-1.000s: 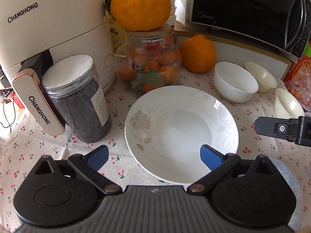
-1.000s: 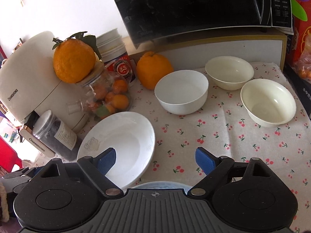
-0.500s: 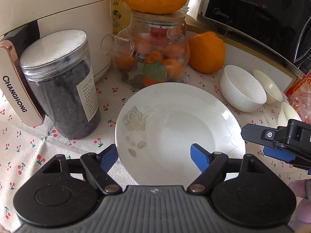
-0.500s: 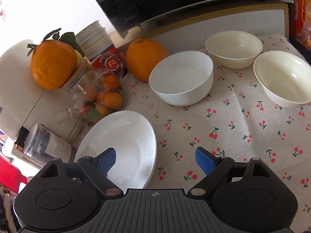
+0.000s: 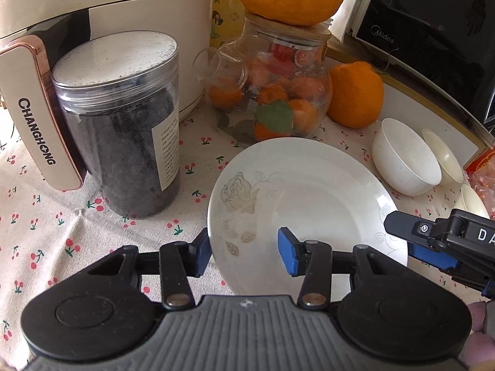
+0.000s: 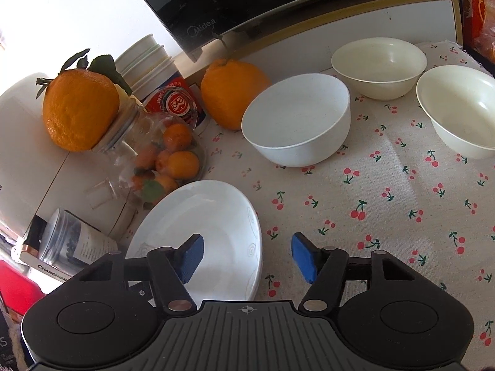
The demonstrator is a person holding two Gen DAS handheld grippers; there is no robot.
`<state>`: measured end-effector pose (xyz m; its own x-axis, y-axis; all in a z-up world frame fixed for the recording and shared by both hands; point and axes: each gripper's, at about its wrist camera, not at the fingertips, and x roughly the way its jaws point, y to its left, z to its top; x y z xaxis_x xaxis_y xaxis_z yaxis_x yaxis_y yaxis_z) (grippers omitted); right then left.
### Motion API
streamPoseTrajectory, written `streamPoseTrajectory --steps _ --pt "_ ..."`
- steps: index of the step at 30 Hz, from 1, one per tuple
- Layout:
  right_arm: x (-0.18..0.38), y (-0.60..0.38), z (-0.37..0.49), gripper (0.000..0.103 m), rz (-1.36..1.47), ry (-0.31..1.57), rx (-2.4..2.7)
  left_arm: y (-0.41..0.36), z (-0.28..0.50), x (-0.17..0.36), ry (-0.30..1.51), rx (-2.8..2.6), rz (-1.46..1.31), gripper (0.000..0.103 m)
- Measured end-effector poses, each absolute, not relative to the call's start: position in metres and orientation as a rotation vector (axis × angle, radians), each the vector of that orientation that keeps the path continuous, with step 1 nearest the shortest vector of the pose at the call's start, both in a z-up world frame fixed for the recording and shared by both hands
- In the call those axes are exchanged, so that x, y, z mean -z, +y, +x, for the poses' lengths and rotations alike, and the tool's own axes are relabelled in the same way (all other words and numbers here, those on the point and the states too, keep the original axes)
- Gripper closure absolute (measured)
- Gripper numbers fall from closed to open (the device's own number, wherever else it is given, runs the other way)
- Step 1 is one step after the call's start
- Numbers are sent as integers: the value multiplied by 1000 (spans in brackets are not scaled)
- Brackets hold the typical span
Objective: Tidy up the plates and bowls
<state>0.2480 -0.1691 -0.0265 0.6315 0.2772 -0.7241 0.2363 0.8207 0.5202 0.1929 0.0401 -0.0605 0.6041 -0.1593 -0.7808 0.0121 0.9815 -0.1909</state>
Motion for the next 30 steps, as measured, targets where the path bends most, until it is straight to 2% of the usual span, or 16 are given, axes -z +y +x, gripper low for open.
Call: streamPoseTrajectory --steps 5,12,30 --pt "32 -162 252 66 609 927 -26 48 192 60 920 77 -192 80" --pt "34 -160 252 80 600 936 -8 52 192 58 917 81 -212 86" --pt "-5 -169 232 81 554 870 -38 51 173 36 876 151 -220 87"
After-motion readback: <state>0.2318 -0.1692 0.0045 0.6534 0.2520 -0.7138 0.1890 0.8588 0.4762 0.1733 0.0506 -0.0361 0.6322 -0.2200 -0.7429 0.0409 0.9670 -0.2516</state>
